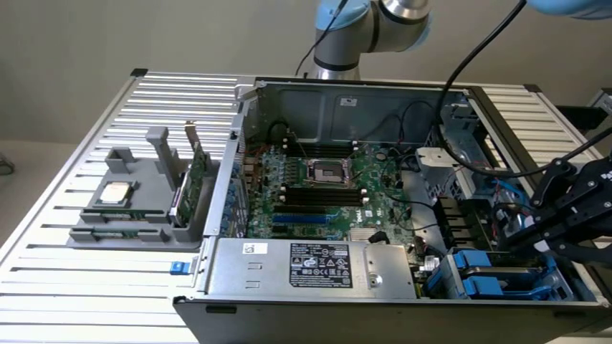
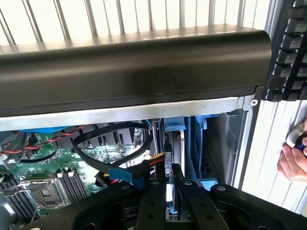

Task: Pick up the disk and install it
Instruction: 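Insert the first disk wire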

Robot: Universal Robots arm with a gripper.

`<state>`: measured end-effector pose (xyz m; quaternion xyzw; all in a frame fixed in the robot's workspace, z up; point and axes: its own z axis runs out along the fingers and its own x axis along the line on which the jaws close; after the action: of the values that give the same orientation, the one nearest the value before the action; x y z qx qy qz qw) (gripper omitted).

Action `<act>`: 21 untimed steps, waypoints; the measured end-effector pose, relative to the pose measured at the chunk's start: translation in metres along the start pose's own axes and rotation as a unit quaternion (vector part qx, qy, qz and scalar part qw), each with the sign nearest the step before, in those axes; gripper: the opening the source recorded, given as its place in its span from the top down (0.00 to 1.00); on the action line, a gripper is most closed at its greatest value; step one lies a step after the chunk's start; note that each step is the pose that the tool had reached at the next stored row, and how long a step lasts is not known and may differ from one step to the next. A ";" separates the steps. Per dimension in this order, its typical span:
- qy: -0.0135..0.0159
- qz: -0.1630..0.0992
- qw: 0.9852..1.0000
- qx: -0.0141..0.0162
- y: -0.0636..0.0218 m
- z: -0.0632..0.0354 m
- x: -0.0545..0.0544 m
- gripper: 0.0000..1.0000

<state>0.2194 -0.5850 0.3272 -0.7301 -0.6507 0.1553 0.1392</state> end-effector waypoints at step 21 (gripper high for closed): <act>-0.017 0.025 0.999 0.024 0.0062 0.0018 0.003 0.83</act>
<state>0.2246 -0.5828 0.3229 -0.7395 -0.6309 0.1871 0.1418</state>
